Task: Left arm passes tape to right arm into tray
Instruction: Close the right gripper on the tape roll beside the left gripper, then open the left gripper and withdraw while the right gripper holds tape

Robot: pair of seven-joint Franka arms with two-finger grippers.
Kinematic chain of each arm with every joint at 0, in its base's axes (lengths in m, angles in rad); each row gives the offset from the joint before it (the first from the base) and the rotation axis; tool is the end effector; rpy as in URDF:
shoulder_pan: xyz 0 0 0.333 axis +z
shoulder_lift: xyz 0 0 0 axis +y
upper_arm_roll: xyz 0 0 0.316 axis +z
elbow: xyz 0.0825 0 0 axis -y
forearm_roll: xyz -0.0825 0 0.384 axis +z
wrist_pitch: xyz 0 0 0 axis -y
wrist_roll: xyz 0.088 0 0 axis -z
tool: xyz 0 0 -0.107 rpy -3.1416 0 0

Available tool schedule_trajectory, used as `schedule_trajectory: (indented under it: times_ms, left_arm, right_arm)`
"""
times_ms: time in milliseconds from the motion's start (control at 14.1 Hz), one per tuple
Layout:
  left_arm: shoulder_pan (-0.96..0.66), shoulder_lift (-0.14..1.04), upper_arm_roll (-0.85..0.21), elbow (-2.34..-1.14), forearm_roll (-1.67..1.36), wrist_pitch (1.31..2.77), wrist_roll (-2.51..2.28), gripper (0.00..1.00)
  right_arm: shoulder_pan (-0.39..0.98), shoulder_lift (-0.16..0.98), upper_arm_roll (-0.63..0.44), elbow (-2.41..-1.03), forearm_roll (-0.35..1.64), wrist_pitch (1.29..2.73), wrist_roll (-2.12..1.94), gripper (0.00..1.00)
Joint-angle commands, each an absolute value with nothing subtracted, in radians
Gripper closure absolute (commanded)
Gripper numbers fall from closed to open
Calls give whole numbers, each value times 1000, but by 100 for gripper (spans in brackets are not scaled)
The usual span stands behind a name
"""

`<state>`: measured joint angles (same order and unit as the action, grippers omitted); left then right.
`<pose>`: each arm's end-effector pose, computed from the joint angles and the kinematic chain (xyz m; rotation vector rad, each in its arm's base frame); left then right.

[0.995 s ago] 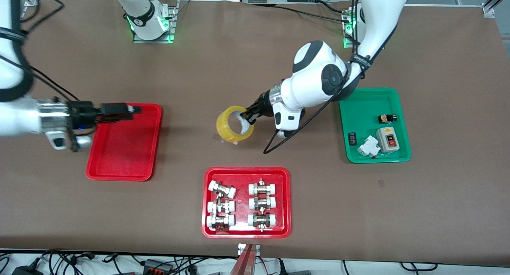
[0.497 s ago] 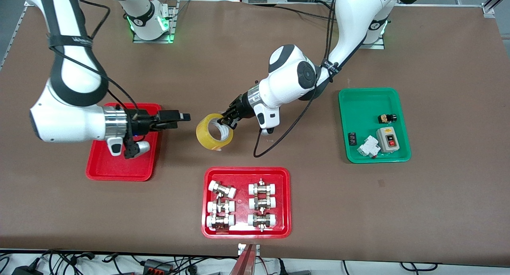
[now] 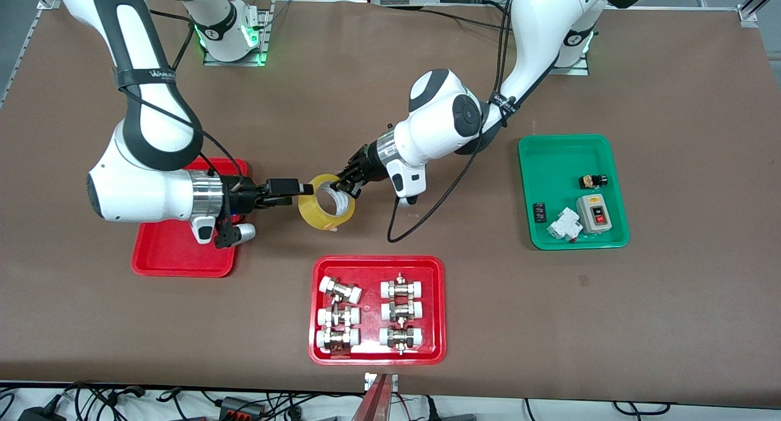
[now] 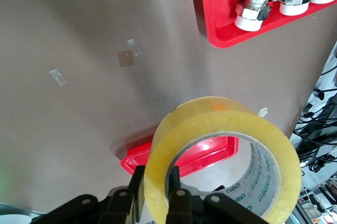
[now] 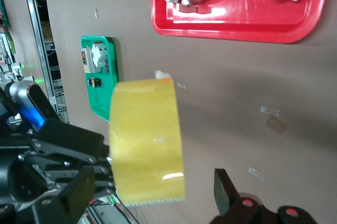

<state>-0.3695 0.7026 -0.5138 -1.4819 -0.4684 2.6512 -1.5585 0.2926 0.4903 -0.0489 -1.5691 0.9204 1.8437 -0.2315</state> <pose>0.5518 -0.5136 0.3542 1.9709 1.4008 -0.5097 0.6404 0.2291 0.3687 -2.2989 -0.1315 0.2476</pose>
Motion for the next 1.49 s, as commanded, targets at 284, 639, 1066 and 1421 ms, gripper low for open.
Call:
schedule_trajectory:
  times_ms: [284,639,1066,1421]
  left_arm:
    - [-385,715,-506,-1447,-485,2649,-1560,96]
    - [-385,715,-506,-1447,-485,2649,-1560,93]
    - [-290,638,-478,-1447,-166,2548,-1548,0]
    - [-140,531,-480,-1447,-26,2286,-1363,0]
  right_arm:
    - [310,497,-55,-1565,931,1878,-248,70]
    - [308,497,-55,-1555,931,1876,-249,100]
    - [307,495,-55,-1555,937,1876,-249,100]
    - [272,494,-64,-1548,925,1861,-253,100]
